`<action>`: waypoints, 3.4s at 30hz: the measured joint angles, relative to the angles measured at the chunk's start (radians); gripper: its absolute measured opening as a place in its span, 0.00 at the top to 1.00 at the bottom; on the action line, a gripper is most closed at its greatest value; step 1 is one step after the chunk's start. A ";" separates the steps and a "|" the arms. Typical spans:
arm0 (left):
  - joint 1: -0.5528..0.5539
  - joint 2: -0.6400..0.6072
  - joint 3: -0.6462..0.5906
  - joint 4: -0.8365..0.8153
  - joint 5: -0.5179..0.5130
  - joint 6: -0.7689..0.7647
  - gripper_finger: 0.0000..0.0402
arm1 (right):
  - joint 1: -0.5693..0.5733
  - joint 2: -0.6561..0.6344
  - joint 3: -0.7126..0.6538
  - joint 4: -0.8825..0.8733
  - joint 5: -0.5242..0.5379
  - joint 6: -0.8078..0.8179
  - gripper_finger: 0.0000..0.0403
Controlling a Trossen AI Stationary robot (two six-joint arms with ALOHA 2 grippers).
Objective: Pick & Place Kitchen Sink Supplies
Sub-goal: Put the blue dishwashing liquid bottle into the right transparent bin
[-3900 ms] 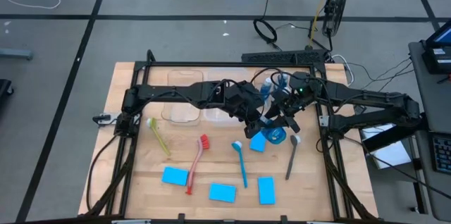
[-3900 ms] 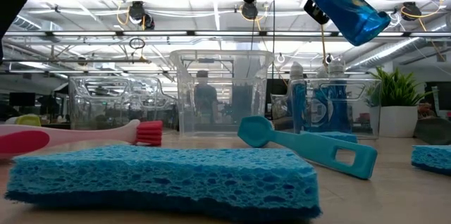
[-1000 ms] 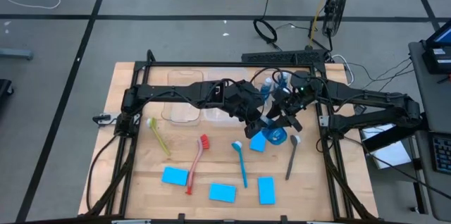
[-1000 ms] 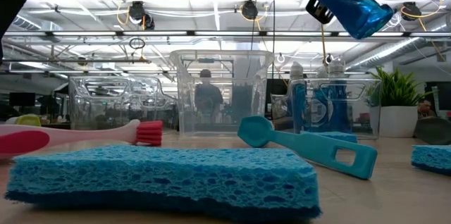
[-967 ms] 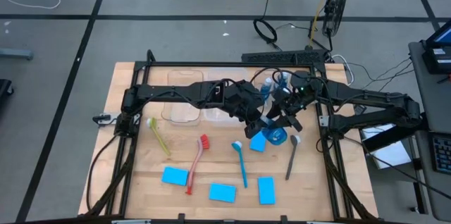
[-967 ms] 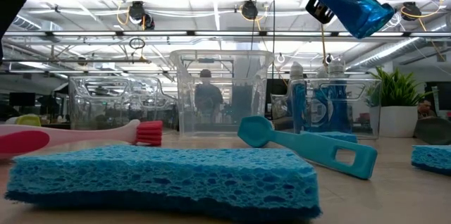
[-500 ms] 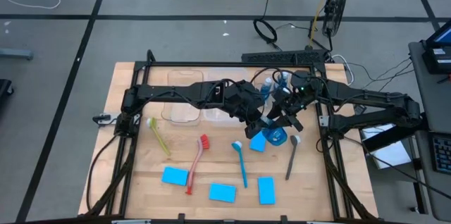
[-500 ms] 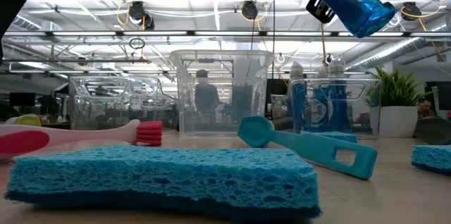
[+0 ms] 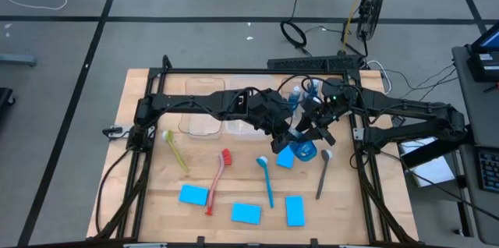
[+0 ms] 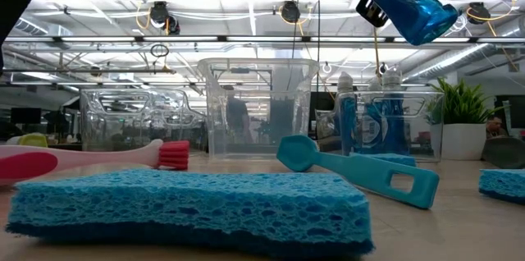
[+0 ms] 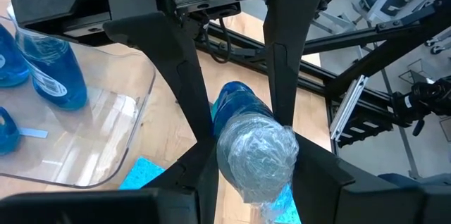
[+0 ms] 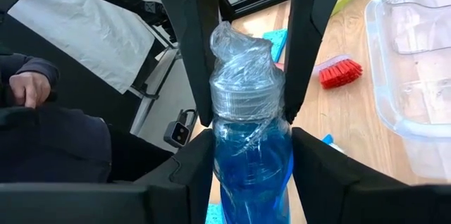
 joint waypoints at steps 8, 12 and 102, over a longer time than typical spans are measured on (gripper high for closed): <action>0.002 0.000 0.000 0.003 -0.023 0.002 0.61 | -0.013 0.000 0.000 0.000 0.002 -0.012 0.63; 0.004 0.000 0.000 0.020 -0.052 0.002 0.52 | -0.024 0.001 0.000 0.007 0.008 -0.011 0.63; -0.042 -0.621 -0.777 0.246 -0.440 -0.056 0.52 | -0.133 -0.372 -0.614 0.589 0.733 -0.005 0.62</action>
